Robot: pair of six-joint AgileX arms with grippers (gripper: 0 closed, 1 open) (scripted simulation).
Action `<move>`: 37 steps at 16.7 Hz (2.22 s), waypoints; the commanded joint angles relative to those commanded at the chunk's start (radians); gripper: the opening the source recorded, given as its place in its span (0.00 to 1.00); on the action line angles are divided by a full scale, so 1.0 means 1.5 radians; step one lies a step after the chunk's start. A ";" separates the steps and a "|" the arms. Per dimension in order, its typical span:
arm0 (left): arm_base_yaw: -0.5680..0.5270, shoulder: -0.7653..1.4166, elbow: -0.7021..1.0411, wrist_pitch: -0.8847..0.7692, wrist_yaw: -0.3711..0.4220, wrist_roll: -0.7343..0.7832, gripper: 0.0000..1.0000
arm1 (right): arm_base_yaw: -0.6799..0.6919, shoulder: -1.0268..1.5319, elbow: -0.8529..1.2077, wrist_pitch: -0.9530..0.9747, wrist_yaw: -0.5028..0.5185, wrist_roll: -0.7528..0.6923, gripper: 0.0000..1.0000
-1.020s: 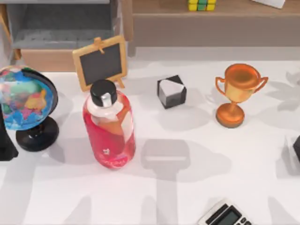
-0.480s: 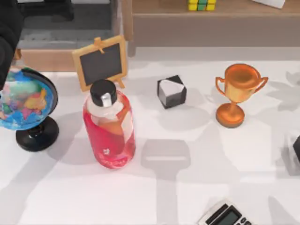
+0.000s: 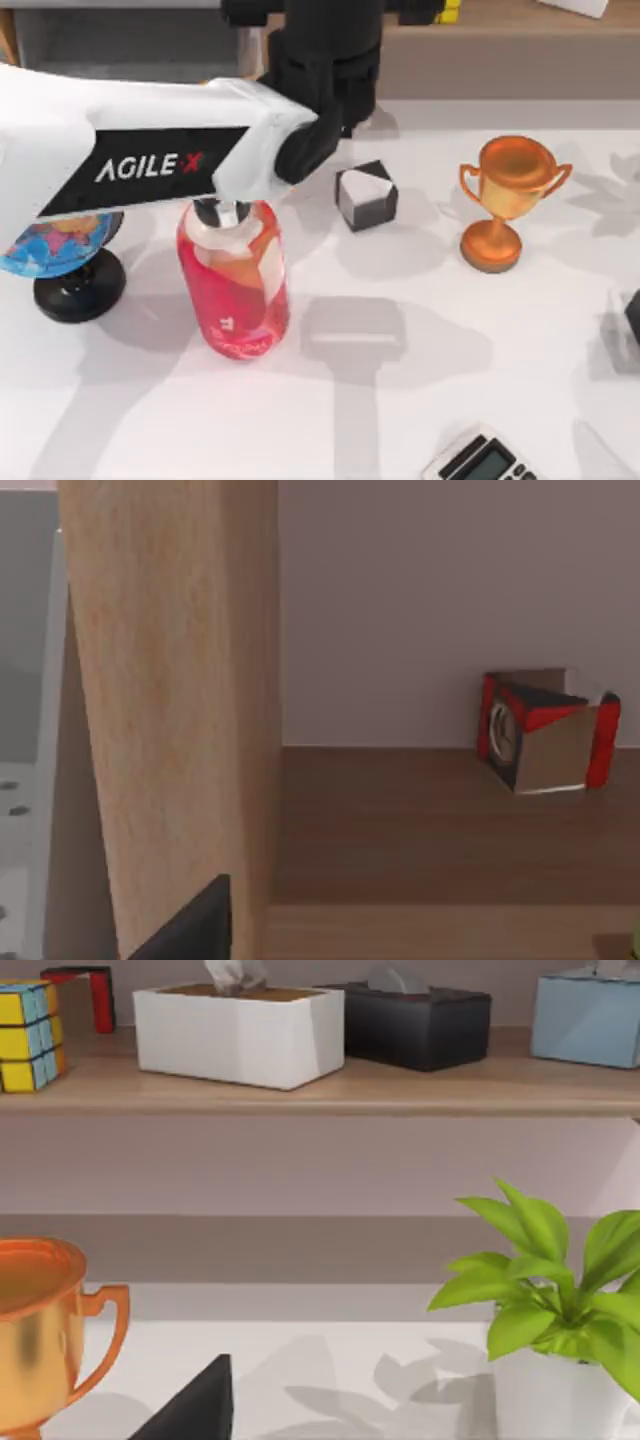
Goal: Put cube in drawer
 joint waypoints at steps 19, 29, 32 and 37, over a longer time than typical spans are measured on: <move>-0.089 0.310 0.244 0.083 -0.094 0.016 1.00 | 0.000 0.000 0.000 0.000 0.000 0.000 1.00; -0.043 0.400 0.438 -0.024 -0.047 0.013 1.00 | 0.000 0.000 0.000 0.000 0.000 0.000 1.00; -0.043 0.400 0.438 -0.024 -0.047 0.013 1.00 | 0.000 0.000 0.000 0.000 0.000 0.000 1.00; -0.043 0.400 0.438 -0.024 -0.047 0.013 0.62 | 0.000 0.000 0.000 0.000 0.000 0.000 1.00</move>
